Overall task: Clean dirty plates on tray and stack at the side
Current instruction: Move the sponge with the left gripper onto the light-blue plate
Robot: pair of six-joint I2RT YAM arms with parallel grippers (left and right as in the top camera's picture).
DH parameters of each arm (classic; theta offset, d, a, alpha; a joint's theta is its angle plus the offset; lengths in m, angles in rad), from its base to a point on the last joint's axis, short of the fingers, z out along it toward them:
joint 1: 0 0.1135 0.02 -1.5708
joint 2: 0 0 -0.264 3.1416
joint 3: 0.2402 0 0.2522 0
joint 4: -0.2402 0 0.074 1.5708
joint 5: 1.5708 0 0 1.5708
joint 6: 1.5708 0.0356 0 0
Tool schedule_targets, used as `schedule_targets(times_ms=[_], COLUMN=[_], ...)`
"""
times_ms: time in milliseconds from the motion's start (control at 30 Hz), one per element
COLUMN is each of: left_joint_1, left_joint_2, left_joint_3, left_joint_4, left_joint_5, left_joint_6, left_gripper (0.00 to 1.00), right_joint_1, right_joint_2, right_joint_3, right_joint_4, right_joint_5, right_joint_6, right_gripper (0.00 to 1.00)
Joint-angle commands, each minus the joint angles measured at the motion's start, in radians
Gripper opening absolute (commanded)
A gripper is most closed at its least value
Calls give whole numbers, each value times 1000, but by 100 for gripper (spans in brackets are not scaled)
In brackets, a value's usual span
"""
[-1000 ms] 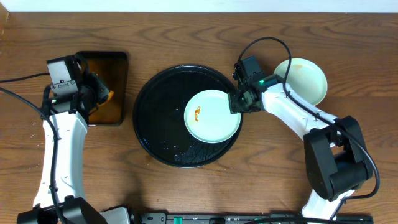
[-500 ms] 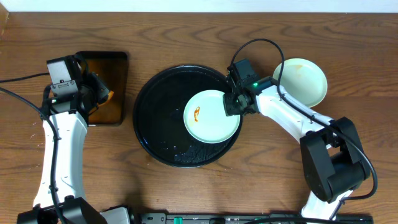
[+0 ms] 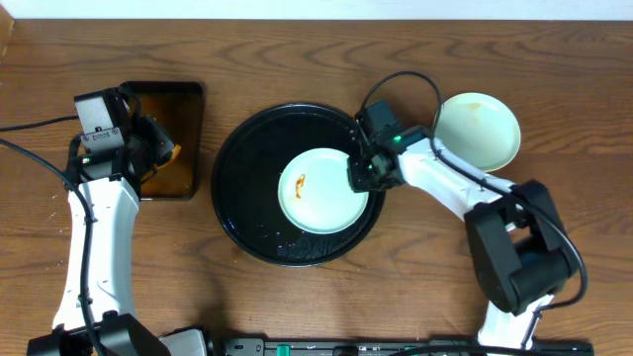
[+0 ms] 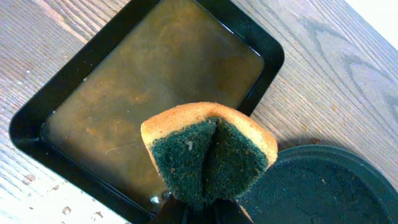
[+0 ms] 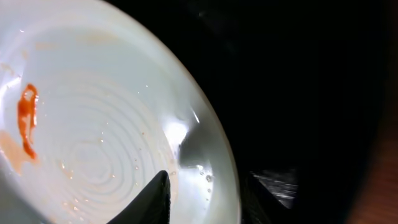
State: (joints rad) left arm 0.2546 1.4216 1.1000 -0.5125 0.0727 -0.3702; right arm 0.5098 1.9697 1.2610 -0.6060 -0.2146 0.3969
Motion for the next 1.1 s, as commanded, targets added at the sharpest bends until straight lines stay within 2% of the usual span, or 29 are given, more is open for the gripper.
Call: schedule_targets(times_ms=[0,100,167,233,267,433,733,1067], left_joint_1=[4,4,4,4,4,3,-49,-280], left_joint_2=[5,5,5,5,5,5,5,5], left_joint_3=[0,1,1,0,0,1,-11,-102], left_joint_4=[1,1,1,1,1,2,-26,-23], left_joint_5=[-2,-1,-1,-1,0,85,285,289], left_joint_6=[-9,-9,-9,-9,-9,-9,-9,-9], left_gripper=[8,8,8,8,8,8,8,8], right_joint_1=[51,62,64,64,64,68,69,68], right_joint_2=[65,79,78,78,78,84,147,159], right_joint_3=[-6,4,32,60,70,72,72,72], right_joint_4=[23,49,84,107,120,169,240,318], right_joint_5=[-74,-105,-90,-30,-11,100,105,170], right_joint_6=[82,92,102,130,134,160,187,194], right_gripper=[33,33,24,4,1,1,1,1])
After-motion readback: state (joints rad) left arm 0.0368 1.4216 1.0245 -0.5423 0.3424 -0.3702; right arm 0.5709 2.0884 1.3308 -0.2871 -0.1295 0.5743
